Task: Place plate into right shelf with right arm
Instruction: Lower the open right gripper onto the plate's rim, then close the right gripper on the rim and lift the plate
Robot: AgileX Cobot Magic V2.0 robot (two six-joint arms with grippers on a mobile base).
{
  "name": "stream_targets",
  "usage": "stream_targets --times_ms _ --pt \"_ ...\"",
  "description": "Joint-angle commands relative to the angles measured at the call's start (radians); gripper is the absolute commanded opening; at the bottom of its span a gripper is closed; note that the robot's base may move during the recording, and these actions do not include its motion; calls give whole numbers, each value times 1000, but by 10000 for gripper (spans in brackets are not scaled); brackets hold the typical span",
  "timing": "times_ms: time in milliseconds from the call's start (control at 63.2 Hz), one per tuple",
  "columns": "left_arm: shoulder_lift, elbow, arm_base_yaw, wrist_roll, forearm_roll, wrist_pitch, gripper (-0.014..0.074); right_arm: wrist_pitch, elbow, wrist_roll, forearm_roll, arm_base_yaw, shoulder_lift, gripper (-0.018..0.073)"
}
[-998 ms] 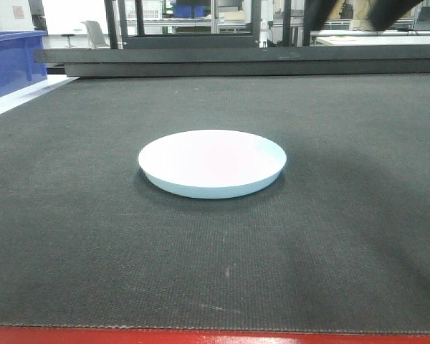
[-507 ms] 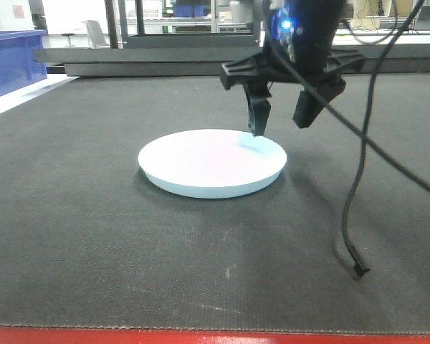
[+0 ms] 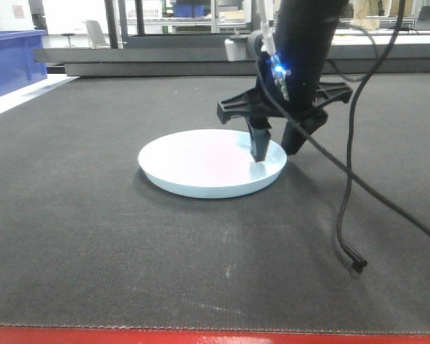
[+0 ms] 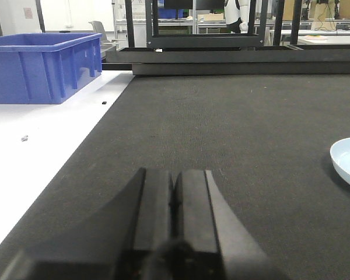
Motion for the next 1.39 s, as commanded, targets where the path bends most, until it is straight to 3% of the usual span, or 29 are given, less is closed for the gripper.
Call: stream_targets --times_ms 0,127,222,538,918,1172,1378 --pt "-11 8 2 -2 -2 -89 -47 -40 -35 1 -19 -6 -44 229" --pt "-11 8 2 -2 -2 -89 -47 -39 -35 1 -20 -7 -38 159" --pt "-11 8 2 -2 -2 -89 -47 -39 -35 1 -22 -7 -48 38" --pt "-11 8 2 -2 -2 -89 -47 -58 23 1 -30 -25 -238 54" --pt "-11 8 2 -2 -2 -89 -47 -216 464 -51 -52 -130 -702 54" --pt "-11 8 2 -2 -2 -89 -47 -330 752 -55 -55 -139 -1044 54" --pt "-11 8 2 -2 -2 -89 -47 -339 877 -55 -55 -137 -1320 54"
